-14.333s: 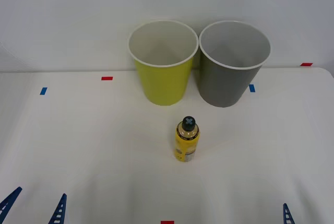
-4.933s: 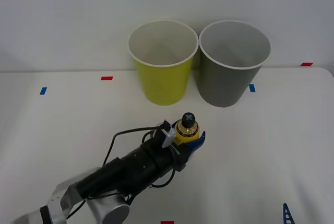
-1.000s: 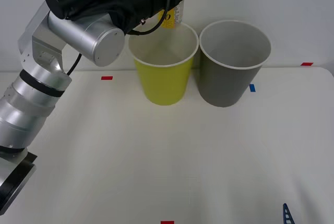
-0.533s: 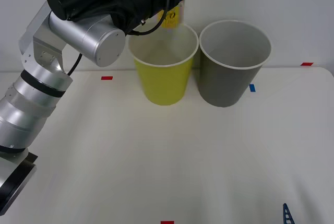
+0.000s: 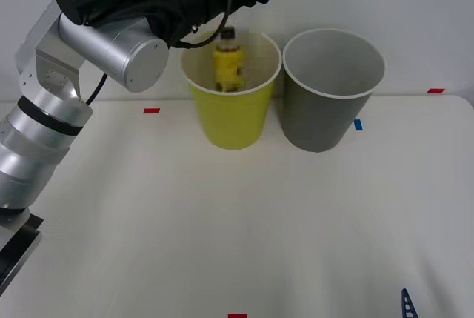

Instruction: Put cans in the gray bin and PET bottles in the light green bin.

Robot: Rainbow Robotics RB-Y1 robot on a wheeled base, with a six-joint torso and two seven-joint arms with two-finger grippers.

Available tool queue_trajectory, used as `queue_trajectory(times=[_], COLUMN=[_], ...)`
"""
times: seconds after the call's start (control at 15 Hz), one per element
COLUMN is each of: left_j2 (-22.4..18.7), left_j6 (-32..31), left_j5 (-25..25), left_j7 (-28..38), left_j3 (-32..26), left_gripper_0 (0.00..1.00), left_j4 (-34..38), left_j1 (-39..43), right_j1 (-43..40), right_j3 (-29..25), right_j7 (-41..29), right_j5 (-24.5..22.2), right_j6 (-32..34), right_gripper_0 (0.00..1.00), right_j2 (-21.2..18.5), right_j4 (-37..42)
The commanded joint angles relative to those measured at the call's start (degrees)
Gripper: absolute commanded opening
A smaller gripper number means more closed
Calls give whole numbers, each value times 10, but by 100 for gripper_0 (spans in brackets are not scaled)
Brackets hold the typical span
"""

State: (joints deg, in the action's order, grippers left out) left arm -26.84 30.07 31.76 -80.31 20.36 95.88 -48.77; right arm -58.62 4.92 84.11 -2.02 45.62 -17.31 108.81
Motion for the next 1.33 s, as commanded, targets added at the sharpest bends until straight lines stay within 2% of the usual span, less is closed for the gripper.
queue_trajectory(times=[0.07,0.27,0.4,0.6,0.87,1.0,1.2,1.33], left_j2=[-29,-71,-91,-93,-108,-116,-85,-32], left_j6=[0,0,0,1,1,1,-2,-1], left_j5=[10,16,10,-30,-54,-48,-49,-66], left_j7=[6,13,13,12,11,13,5,-7], left_j3=[-1,-1,-22,-66,-99,-123,-146,-149], left_gripper_0=[100,100,100,100,100,100,100,100], left_j4=[26,71,127,245,381,431,472,482], left_j1=[1,1,36,170,373,453,551,605], right_j1=[0,0,0,0,0,0,0,0], right_j3=[0,0,0,0,0,0,0,0], right_j7=[0,0,0,0,0,0,0,0], right_j5=[0,0,0,0,0,0,0,0], right_j6=[0,0,0,0,0,0,0,0], right_gripper_0=[100,100,100,100,100,100,100,100], right_j2=[0,0,0,0,0,0,0,0], right_j4=[0,0,0,0,0,0,0,0])
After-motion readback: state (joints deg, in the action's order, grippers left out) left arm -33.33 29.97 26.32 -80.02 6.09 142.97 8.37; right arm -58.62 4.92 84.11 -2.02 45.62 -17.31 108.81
